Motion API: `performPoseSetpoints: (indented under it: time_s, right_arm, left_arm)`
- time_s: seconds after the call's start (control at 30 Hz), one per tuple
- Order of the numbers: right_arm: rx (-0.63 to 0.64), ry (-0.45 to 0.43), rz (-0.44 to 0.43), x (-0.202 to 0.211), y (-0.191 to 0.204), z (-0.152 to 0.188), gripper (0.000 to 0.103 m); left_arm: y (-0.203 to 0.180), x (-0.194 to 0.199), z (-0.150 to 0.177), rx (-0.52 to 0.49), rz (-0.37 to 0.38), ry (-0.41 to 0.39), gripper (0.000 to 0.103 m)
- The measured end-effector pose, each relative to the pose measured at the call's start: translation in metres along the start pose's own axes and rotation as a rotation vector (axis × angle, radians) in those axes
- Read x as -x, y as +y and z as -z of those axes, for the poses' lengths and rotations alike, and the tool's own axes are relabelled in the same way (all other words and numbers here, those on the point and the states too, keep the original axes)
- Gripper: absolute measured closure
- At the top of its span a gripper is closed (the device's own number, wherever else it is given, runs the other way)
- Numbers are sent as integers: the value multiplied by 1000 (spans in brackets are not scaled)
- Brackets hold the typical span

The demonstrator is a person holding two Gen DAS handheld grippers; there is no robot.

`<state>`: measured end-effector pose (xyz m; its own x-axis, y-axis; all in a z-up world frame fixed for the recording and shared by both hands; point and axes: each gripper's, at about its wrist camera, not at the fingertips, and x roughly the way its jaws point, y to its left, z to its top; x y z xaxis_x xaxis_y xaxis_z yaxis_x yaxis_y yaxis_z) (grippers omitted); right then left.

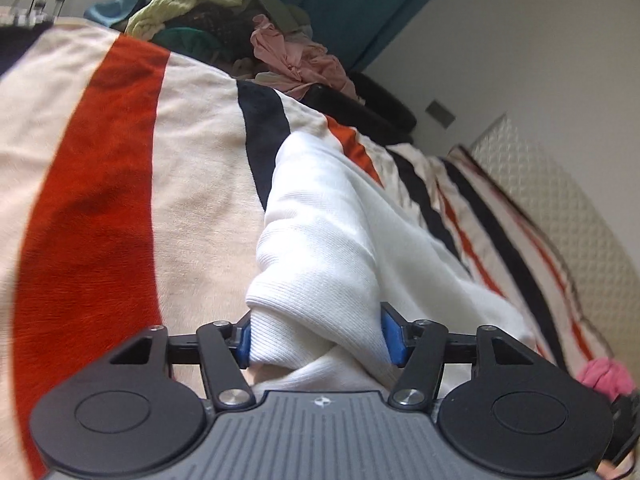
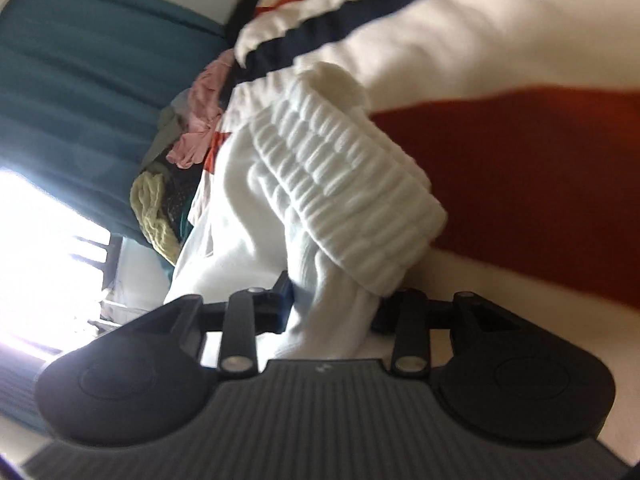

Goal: Fold clothes

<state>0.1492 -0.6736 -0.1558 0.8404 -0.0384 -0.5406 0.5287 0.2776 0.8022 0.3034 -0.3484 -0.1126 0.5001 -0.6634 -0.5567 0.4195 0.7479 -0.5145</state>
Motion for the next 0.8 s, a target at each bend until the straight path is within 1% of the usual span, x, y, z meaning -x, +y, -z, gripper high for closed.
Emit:
performPoseSetpoints:
  time_s: [0.13, 0.2, 0.3, 0.43, 0.53, 0.6, 0.63, 0.67, 0.7, 0.77, 0.8]
  right_arm:
    - [99, 2, 89, 36, 23, 1, 63]
    - [151, 3, 134, 54, 35, 2, 63]
    - [264, -12, 107, 83, 59, 11, 63]
    - [412, -40, 58, 121, 94, 22, 63]
    - [517, -71, 20, 152, 122, 31, 63]
    - [582, -100, -6, 174, 139, 39, 63]
    - [609, -114, -18, 186, 147, 43, 63]
    - [628, -127, -31, 198, 152, 46, 63]
    - [646, -139, -45, 209, 157, 50, 62]
    - [687, -170, -69, 230, 166, 60, 61]
    - [708, -185, -81, 241, 170, 64, 60]
  left_arm:
    - [-30, 50, -1, -61, -73, 7, 39]
    - [-46, 78, 1, -111, -79, -15, 40]
    - [-69, 115, -1, -165, -71, -46, 38]
    - [-107, 165, -8, -230, -100, -75, 37]
    - [-138, 211, -11, -283, -97, -127, 29]
    - [-156, 239, -10, -326, -90, -157, 29]
    - [-165, 252, -9, -344, -91, -171, 26]
    - [-173, 265, -8, -356, -99, -183, 22]
    - [-181, 278, -6, -371, -114, -197, 22]
    - [-194, 302, 0, -410, -164, -231, 14]
    - [-201, 313, 3, -429, -189, -248, 12]
